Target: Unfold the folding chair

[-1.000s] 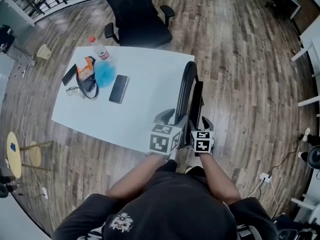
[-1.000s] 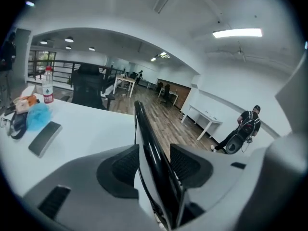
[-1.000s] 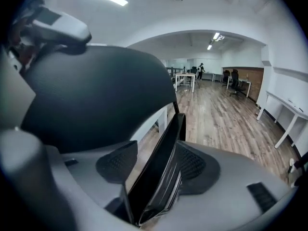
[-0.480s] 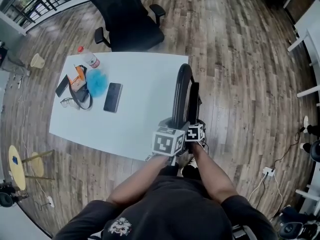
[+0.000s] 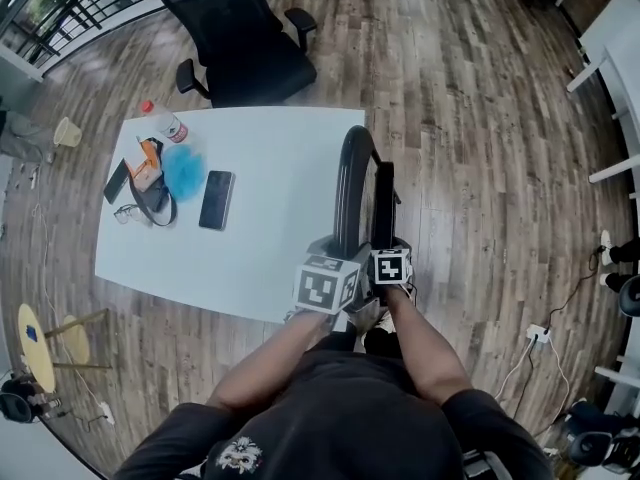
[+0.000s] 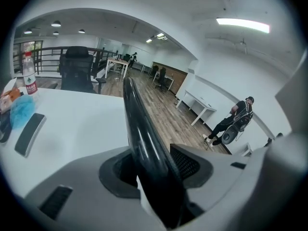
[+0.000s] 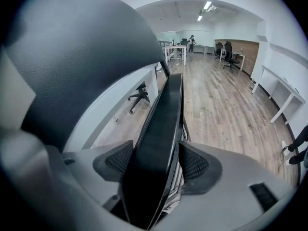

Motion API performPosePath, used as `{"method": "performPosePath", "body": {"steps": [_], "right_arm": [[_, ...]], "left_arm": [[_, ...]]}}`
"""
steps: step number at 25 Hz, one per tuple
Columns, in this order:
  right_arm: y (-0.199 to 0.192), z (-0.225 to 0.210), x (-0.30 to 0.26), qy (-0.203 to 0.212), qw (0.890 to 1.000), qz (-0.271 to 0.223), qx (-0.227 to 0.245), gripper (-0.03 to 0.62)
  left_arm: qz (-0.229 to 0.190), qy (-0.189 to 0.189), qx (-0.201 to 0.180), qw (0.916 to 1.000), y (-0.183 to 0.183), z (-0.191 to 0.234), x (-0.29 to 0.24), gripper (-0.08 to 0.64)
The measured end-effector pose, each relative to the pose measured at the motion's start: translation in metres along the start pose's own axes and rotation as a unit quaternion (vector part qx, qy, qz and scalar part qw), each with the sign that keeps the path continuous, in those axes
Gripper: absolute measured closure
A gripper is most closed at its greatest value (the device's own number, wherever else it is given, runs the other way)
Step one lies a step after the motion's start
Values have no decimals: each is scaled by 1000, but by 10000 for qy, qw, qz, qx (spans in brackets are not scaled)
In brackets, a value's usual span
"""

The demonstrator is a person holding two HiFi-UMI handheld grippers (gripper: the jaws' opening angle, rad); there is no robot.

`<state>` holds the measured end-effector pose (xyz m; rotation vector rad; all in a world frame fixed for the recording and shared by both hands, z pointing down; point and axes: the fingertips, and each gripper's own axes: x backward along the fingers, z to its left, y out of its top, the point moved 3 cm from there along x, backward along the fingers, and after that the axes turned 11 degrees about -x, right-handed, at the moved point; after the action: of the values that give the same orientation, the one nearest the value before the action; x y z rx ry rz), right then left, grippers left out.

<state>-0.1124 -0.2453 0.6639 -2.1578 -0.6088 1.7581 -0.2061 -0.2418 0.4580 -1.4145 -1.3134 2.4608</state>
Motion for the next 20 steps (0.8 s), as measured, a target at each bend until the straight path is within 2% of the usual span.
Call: {"method": "performPosePath", "body": {"steps": [5,10,12,14,17,18,20], "right_arm": [[0,-29,11,43,9994,-285,214,296],[-3,-83,23,271,9987,-335,-256,297],[-5,-112,28,342,9977,-388,-430,298],[-9,-138,33,649,9951,-426,-609,298],[-18,-172,38,1499,9838,-314,-929,258],[-19,-186,38,1659,9808,-240,-1001,235],[-21,-218,34,1722,9789,-122,-1095,202]], "left_arm": [[-33,4,58,10000,-4,-1,0,383],[-21,172,-83,9998,-6,-7,-10,385],[-5,275,-1,9996,-9,-7,-17,383],[9,303,181,9994,-12,-7,-23,384],[170,344,188,9991,-16,-15,-35,383],[222,382,190,9988,-17,-19,-40,383],[348,513,174,9979,-18,-26,-52,382]]}}
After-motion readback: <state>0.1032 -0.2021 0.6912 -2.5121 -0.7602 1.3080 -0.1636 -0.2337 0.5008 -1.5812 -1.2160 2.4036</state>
